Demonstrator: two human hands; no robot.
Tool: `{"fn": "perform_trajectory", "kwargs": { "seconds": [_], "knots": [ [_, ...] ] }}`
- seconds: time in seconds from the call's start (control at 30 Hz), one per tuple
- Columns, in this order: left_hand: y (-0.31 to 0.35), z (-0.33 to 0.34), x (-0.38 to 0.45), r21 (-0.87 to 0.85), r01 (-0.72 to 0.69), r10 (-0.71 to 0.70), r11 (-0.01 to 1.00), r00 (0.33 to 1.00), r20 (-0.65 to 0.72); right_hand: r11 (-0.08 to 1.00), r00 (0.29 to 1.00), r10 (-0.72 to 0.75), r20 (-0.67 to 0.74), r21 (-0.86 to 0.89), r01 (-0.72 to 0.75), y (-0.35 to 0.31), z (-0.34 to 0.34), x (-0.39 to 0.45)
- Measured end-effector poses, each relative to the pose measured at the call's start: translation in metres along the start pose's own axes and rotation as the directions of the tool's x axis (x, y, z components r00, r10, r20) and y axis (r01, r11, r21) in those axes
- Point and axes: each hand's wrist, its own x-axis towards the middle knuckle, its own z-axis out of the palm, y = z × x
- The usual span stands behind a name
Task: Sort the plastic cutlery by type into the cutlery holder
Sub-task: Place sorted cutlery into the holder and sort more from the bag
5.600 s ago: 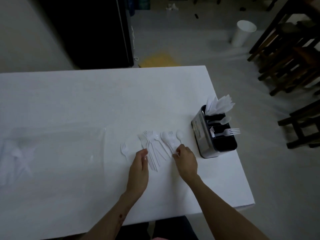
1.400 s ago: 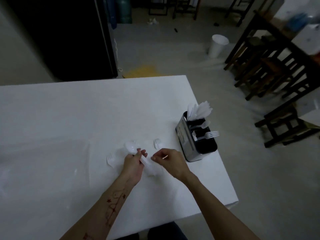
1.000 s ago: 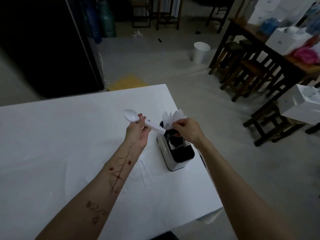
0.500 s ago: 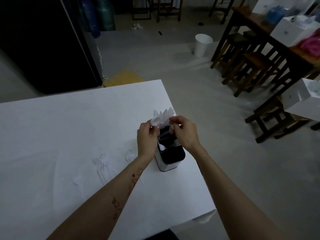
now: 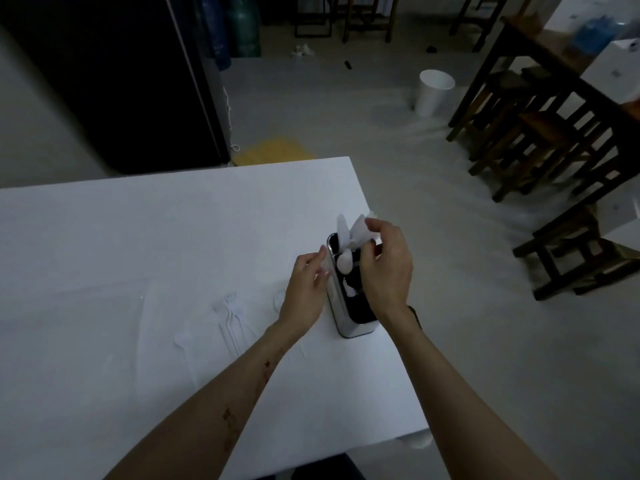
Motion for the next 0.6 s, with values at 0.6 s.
{"fn": "perform_trajectory", "kwargs": {
  "seconds": [0.6],
  "knots": [
    [-0.108, -0.086, -0.099, -0.189, 0.365, -0.401, 0.911, 0.891, -0.214, 0.805, 0.665, 0.547, 0.509, -0.538, -0.25, 0.034, 0.114, -0.132]
  ]
}}
